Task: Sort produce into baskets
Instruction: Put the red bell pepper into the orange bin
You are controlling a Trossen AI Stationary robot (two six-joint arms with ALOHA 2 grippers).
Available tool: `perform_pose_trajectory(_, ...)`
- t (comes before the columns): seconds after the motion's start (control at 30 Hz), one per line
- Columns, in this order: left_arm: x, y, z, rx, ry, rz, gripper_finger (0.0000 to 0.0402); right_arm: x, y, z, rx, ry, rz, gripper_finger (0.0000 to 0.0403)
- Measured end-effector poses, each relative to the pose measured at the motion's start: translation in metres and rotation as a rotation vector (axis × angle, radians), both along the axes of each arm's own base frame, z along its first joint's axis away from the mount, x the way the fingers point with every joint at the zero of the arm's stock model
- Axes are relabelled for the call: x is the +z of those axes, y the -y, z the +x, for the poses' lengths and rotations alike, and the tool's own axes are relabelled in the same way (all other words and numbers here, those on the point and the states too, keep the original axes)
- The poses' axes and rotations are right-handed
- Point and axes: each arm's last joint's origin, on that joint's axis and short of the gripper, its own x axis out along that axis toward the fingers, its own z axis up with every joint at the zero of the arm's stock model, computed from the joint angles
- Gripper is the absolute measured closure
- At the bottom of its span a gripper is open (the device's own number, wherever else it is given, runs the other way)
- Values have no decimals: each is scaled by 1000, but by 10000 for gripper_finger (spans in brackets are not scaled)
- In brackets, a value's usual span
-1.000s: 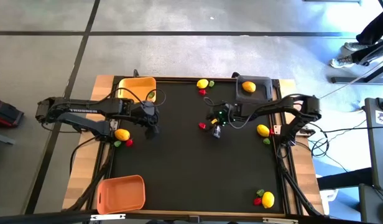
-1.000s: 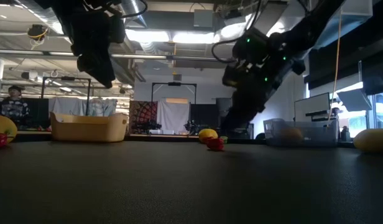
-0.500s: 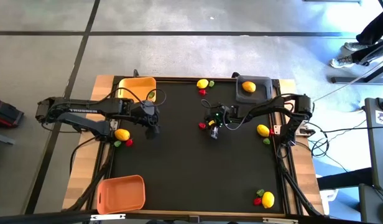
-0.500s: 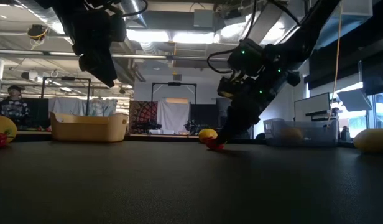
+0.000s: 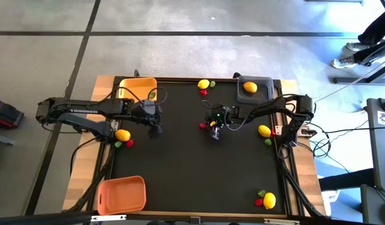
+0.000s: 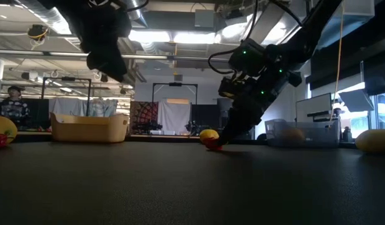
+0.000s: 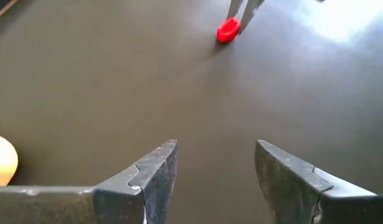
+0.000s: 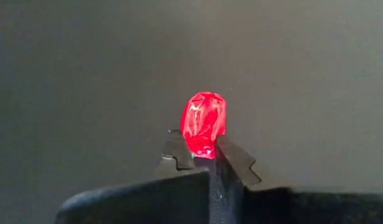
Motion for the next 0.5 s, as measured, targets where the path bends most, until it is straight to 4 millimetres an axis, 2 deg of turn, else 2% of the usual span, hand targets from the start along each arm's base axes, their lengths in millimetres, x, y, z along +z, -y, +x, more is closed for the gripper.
perform_pose_trajectory(0.2,3,-1,5,-7,72,15,194,4,0,-1,1,10,-3,394)
perform_pose_trajectory(0.5,-13,-1,9,-23,153,41,194,35,-15,1,51,136,-21,393)
